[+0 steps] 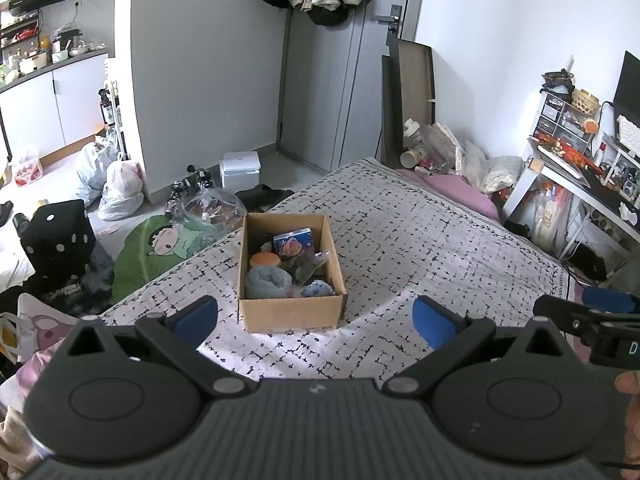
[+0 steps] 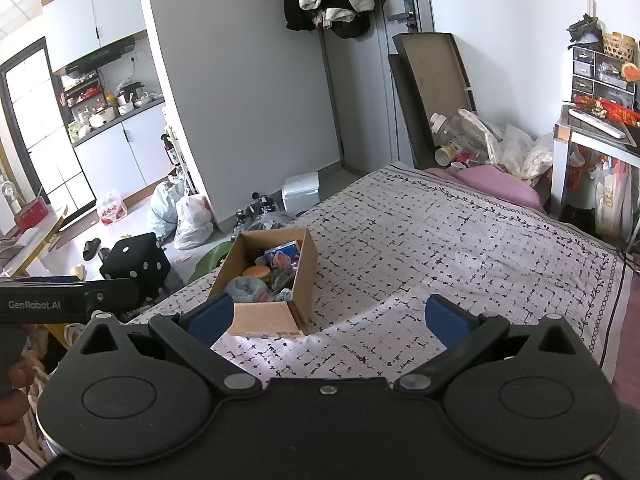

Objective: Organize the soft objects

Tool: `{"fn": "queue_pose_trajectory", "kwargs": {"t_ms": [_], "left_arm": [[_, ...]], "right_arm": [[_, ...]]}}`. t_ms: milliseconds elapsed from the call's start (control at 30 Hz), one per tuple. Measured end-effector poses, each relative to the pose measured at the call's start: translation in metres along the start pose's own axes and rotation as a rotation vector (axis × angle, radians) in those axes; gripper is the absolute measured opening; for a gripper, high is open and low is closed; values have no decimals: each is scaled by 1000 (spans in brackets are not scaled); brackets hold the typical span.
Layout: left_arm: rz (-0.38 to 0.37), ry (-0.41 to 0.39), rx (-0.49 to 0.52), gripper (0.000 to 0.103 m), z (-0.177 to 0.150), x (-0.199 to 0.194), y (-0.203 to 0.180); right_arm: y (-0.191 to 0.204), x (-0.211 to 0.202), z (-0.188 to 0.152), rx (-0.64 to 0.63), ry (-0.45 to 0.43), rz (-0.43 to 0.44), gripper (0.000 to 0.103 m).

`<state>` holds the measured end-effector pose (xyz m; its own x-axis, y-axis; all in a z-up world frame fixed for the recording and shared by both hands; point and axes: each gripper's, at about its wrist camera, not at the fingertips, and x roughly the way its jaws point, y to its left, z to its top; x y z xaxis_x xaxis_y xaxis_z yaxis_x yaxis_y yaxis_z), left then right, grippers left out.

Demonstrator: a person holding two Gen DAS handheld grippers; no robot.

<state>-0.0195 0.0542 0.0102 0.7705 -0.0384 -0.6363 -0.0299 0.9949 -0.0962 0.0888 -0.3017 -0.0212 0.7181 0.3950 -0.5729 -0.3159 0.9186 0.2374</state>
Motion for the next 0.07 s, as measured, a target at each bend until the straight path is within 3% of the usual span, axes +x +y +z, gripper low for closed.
{"fn": "queue_pose_trajectory", "kwargs": {"t_ms": [67], "left_arm": [[7, 0, 1, 103, 0, 4, 0]], "right_arm": [[-1, 3, 0, 3, 0, -2, 103]]}}
